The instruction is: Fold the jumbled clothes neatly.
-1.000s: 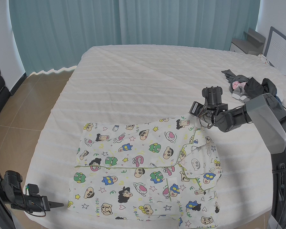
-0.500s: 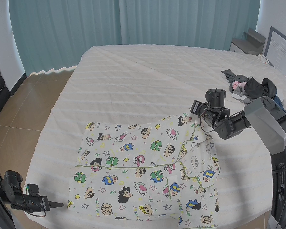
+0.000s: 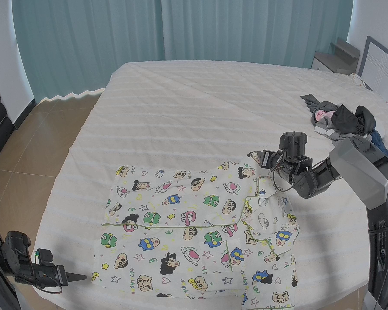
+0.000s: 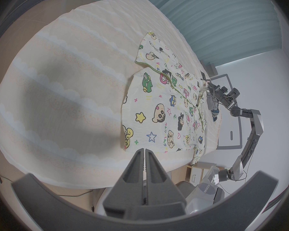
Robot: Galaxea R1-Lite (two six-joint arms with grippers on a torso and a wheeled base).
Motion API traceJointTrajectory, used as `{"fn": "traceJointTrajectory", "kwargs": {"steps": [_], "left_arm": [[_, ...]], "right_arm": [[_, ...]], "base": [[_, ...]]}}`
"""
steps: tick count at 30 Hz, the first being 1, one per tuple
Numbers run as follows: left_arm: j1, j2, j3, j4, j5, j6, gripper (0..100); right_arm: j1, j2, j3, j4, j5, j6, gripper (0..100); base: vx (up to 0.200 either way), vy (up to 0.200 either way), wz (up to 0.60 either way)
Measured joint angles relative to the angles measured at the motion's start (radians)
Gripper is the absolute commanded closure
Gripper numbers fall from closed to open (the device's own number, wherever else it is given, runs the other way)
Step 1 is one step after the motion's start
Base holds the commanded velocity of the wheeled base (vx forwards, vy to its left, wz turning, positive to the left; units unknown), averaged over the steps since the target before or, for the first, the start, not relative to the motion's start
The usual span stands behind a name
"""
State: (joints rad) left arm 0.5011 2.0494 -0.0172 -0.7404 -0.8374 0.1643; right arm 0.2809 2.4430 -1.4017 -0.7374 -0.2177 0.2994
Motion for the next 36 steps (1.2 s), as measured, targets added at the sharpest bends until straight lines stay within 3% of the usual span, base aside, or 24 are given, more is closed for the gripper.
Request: {"fn": "traceJointTrajectory", "kwargs": {"steps": [10, 15, 22, 23, 36], "left_arm": [[0.0, 0.0, 0.0, 0.0, 0.0, 0.0, 100], [0.0, 0.0, 0.0, 0.0, -0.001, 0.0, 100], [0.0, 0.0, 0.0, 0.0, -0.001, 0.0, 100], [0.0, 0.0, 0.0, 0.0, 0.0, 0.0, 100], [0.0, 0.0, 0.0, 0.001, -0.001, 0.0, 100]], "right_arm": [[-0.008, -0.012, 0.027, 0.054, 0.009, -0.002, 0], [-0.007, 0.018, -0.048, 0.081, 0.009, 0.014, 0], [0.004, 0.074, -0.254, 0.299, 0.004, 0.183, 0], [0.006, 0.081, -0.279, 0.328, 0.004, 0.202, 100], [0.02, 0.134, -0.401, 0.324, -0.03, 0.277, 100]], "base": [[0.0, 0.0, 0.0], [0.0, 0.0, 0.0], [0.0, 0.0, 0.0], [0.0, 0.0, 0.0], [0.0, 0.0, 0.0]]}}
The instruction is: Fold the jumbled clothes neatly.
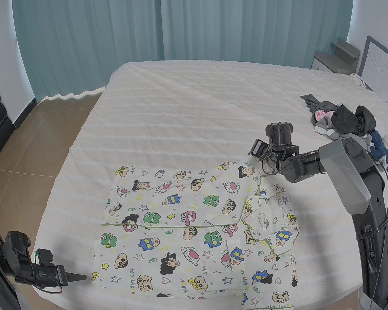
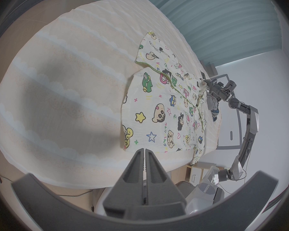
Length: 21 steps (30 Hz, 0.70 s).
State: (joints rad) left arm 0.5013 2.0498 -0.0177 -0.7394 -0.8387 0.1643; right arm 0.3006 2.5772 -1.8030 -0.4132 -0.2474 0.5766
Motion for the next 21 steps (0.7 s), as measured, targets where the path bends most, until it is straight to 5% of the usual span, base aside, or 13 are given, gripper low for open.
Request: {"fn": "traceJointTrajectory", "kwargs": {"steps": [14, 21], "left_arm": [[0.0, 0.0, 0.0, 0.001, 0.0, 0.0, 100], [0.0, 0.0, 0.0, 0.002, 0.0, 0.0, 100]], "right_arm": [[0.01, -0.116, 0.186, -0.199, -0.013, -0.052, 100], [0.005, -0.112, 0.251, -0.077, -0.011, -0.092, 100]], "base": [[0.0, 0.0, 0.0], [0.0, 0.0, 0.0]]}}
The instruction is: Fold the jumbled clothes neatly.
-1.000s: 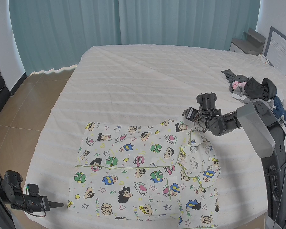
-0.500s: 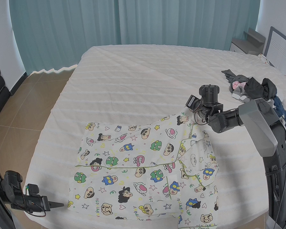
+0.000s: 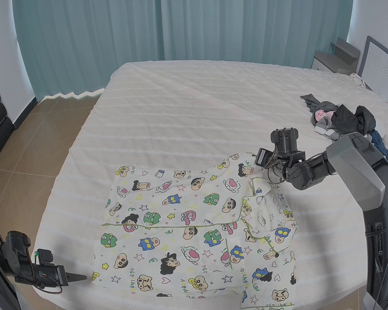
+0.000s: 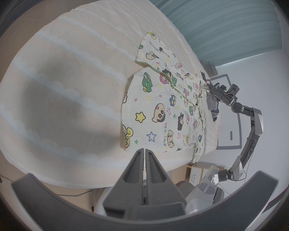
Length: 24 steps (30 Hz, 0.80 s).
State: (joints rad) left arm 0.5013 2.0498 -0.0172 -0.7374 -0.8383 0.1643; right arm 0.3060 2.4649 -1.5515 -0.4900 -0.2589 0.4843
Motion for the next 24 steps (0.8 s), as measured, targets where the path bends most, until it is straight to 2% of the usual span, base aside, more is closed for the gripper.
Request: {"fn": "traceJointTrajectory", "kwargs": {"steps": [4, 5, 17, 21, 24], "left_arm": [[0.0, 0.0, 0.0, 0.0, 0.0, 0.0, 100], [0.0, 0.0, 0.0, 0.0, 0.0, 0.0, 100], [0.0, 0.0, 0.0, 0.0, 0.001, 0.0, 100], [0.0, 0.0, 0.0, 0.0, 0.001, 0.0, 100], [0.0, 0.0, 0.0, 0.0, 0.001, 0.0, 100]], "right_arm": [[-0.016, 0.01, -0.003, 0.058, -0.005, -0.007, 100], [-0.017, 0.011, -0.005, 0.059, -0.006, -0.007, 0], [-0.04, 0.019, -0.054, 0.076, -0.005, 0.014, 0], [-0.048, 0.04, -0.11, 0.097, -0.005, 0.119, 0], [-0.044, 0.051, -0.165, 0.176, -0.001, 0.222, 0]], "base": [[0.0, 0.0, 0.0], [0.0, 0.0, 0.0], [0.0, 0.0, 0.0], [0.0, 0.0, 0.0], [0.0, 0.0, 0.0]]}}
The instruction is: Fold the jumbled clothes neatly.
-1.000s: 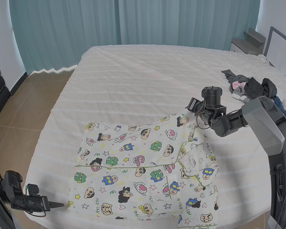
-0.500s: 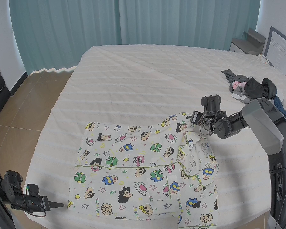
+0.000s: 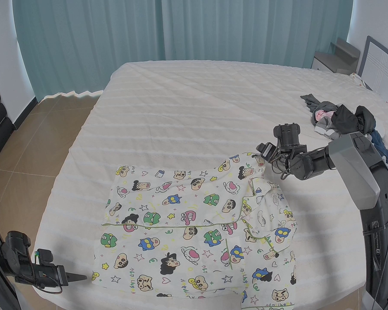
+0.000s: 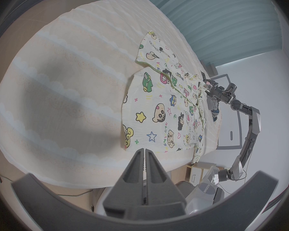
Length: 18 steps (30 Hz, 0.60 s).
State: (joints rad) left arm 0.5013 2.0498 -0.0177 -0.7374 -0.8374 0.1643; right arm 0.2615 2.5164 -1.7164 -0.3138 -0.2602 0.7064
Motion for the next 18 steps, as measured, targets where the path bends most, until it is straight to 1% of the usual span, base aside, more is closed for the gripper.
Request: {"fn": "traceJointTrajectory", "kwargs": {"steps": [6, 9, 14, 16, 17, 18], "left_arm": [[0.0, 0.0, 0.0, 0.0, 0.0, 0.0, 100], [0.0, 0.0, 0.0, 0.0, 0.0, 0.0, 100], [0.0, 0.0, 0.0, 0.0, 0.0, 0.0, 100], [0.0, 0.0, 0.0, 0.0, 0.0, 0.0, 100], [0.0, 0.0, 0.0, 0.0, 0.0, 0.0, 100], [0.0, 0.0, 0.0, 0.0, 0.0, 0.0, 100]], "right_arm": [[0.006, 0.013, -0.109, 0.172, 0.023, 0.17, 0], [0.011, 0.017, -0.161, 0.227, 0.041, 0.234, 0], [0.012, 0.032, -0.237, 0.387, 0.089, 0.383, 0], [0.013, 0.046, -0.254, 0.441, 0.102, 0.417, 0], [0.014, 0.055, -0.262, 0.458, 0.109, 0.431, 100], [0.014, 0.063, -0.267, 0.467, 0.112, 0.443, 100]], "base": [[0.0, 0.0, 0.0], [0.0, 0.0, 0.0], [0.0, 0.0, 0.0], [0.0, 0.0, 0.0], [0.0, 0.0, 0.0], [0.0, 0.0, 0.0]]}}
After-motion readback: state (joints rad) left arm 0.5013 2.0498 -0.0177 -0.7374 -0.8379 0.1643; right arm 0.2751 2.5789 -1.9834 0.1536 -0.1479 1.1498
